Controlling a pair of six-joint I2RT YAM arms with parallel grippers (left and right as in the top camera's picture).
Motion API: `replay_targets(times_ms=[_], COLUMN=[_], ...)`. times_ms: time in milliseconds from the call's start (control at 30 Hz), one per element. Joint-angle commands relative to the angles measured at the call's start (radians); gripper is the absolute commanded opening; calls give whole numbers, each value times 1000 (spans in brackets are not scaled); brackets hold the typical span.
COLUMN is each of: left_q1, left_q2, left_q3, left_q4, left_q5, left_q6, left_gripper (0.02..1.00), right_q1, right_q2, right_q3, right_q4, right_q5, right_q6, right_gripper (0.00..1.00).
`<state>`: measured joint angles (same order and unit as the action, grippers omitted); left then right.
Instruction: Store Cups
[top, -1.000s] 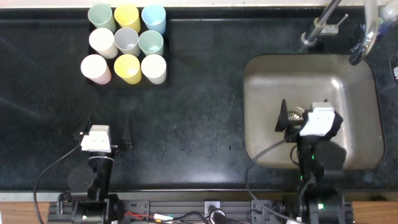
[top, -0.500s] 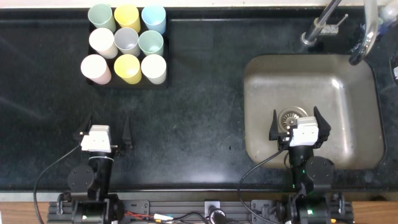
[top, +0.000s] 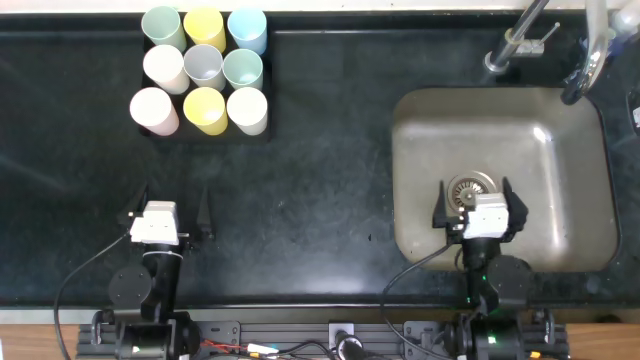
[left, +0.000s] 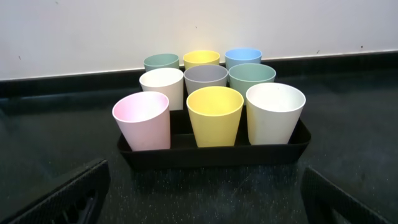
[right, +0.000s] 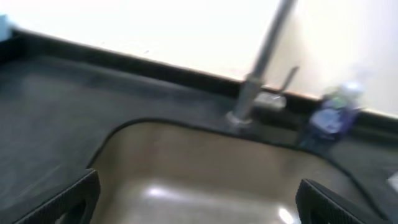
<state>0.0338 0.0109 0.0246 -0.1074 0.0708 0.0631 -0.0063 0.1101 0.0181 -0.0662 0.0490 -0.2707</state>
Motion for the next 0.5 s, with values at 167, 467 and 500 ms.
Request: replay_targets(times_ms=[167, 467, 500], left_q1=[4, 4, 4], left_q2=[-8, -8, -8], left_q3=[0, 0, 0], left_q4=[-6, -6, -6], left_q5=[-2, -2, -2], left_q6=[19, 19, 19], left_gripper=[1000, 1000, 1000], right_q1=[-25, 52, 52], right_q2=[-107, -107, -107], right_q3=[-13, -13, -13], right_q4=[-11, -12, -12], right_q5=[-9, -9, -9], right_q6=[-6, -6, -6], right_gripper=[996, 998, 996])
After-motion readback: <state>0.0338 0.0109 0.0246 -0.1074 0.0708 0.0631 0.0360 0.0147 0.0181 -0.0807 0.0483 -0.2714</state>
